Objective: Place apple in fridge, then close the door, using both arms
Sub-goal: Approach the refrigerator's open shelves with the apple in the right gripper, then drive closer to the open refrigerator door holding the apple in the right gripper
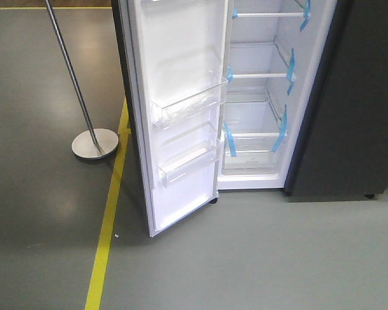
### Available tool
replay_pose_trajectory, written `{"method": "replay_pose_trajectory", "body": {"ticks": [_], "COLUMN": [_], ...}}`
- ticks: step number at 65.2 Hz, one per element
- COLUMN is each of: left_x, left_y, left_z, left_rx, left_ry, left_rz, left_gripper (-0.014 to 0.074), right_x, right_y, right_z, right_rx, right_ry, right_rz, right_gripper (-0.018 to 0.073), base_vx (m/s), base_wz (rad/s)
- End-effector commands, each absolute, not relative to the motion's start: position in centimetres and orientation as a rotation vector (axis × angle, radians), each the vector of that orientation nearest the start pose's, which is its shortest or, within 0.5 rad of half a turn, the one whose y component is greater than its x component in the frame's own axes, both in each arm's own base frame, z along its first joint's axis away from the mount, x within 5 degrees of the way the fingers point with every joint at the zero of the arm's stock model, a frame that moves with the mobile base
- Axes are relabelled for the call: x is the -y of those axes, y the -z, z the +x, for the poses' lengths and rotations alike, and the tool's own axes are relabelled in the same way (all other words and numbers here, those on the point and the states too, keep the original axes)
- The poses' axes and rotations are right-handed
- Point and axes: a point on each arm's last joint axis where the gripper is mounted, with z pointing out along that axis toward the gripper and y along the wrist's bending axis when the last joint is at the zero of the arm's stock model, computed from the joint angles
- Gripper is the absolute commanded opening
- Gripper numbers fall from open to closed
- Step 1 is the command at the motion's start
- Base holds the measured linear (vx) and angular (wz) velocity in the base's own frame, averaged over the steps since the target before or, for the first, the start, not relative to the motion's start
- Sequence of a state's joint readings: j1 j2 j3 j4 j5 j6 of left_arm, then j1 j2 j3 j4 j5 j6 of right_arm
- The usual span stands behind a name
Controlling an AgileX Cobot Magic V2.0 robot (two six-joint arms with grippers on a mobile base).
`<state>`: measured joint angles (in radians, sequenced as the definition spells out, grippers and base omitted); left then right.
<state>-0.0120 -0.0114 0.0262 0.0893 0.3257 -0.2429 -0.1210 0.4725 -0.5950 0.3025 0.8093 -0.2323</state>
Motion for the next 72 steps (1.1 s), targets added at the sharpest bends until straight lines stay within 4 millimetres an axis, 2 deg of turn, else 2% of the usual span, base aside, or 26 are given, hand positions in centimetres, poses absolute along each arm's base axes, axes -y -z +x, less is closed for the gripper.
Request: {"method": "replay_pose_trajectory", "body": {"ticks": [1,72], "left_x": [-0.13,-0.13], "left_y": [-17.62,-17.62], "left_z": [5.49,5.49], "left_rx": [-1.751,-1.751], "left_ry": [0.111,0.111], "left_rz": [-0.150,-0.150], "left_gripper": [-0.0005,-0.0005], "right_x": [-0.87,-0.87], "right_y": [-32.53,-32.53], "right_z": [8.64,8.64], "right_rx": [-2.042,-2.042], "right_ry": [-0.145,-0.145], "right_rz": [0.000,0.000], "right_gripper": [0.0085,0.0085], "base_vx": [0.08,0.09], "base_wz": [0.04,0.02]}}
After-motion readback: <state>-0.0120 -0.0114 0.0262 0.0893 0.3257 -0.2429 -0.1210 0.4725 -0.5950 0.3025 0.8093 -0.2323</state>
